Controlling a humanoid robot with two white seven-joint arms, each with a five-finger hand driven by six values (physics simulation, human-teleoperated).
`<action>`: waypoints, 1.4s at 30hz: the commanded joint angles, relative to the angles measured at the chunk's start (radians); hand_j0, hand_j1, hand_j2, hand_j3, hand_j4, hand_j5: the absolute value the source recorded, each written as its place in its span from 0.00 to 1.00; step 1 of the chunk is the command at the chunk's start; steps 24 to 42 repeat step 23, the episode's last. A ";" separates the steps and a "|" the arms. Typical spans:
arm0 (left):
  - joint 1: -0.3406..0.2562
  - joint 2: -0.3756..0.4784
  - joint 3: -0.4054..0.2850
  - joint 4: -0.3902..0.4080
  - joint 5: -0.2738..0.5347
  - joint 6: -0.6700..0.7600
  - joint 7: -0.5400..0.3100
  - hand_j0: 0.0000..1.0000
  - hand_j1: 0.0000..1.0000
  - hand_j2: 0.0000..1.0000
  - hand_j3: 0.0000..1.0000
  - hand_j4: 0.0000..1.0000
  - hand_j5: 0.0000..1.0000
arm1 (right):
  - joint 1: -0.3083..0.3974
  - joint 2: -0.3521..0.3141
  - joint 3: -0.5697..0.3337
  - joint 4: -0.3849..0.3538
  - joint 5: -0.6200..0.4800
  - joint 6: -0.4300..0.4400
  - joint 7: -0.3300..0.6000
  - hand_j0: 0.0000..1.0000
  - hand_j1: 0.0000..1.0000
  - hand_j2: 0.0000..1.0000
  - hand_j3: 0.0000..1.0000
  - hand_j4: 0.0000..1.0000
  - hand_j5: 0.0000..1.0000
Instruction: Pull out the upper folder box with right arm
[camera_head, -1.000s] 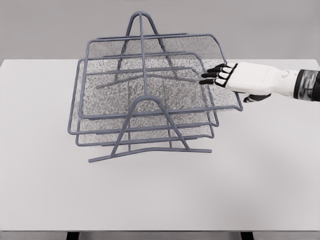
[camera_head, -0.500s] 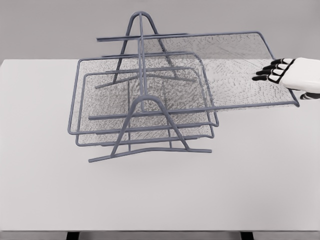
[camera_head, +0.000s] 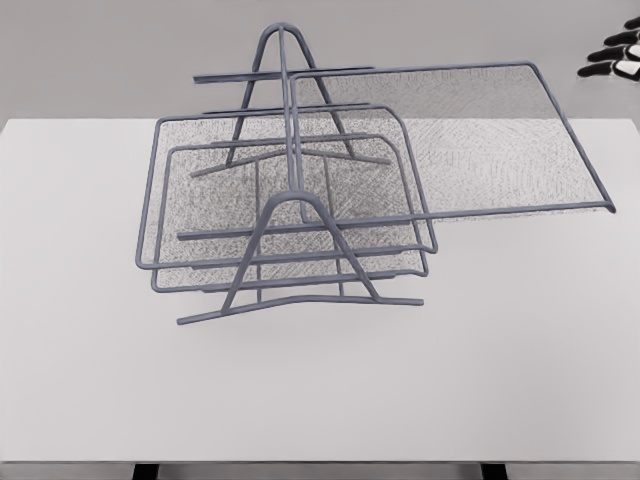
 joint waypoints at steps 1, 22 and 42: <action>0.000 0.000 0.000 0.000 0.000 0.001 0.000 1.00 1.00 1.00 1.00 1.00 1.00 | 0.003 0.055 -0.003 0.000 -0.206 0.001 0.000 1.00 1.00 1.00 1.00 1.00 1.00; 0.011 0.000 -0.002 0.006 0.001 0.003 -0.003 1.00 1.00 1.00 1.00 1.00 1.00 | 0.137 0.089 0.010 -0.232 -0.455 0.001 0.014 1.00 1.00 1.00 1.00 1.00 1.00; 0.011 0.000 -0.002 0.008 0.001 0.004 -0.006 1.00 1.00 1.00 1.00 1.00 1.00 | 0.138 0.081 0.010 -0.233 -0.455 0.001 0.013 1.00 1.00 1.00 1.00 1.00 1.00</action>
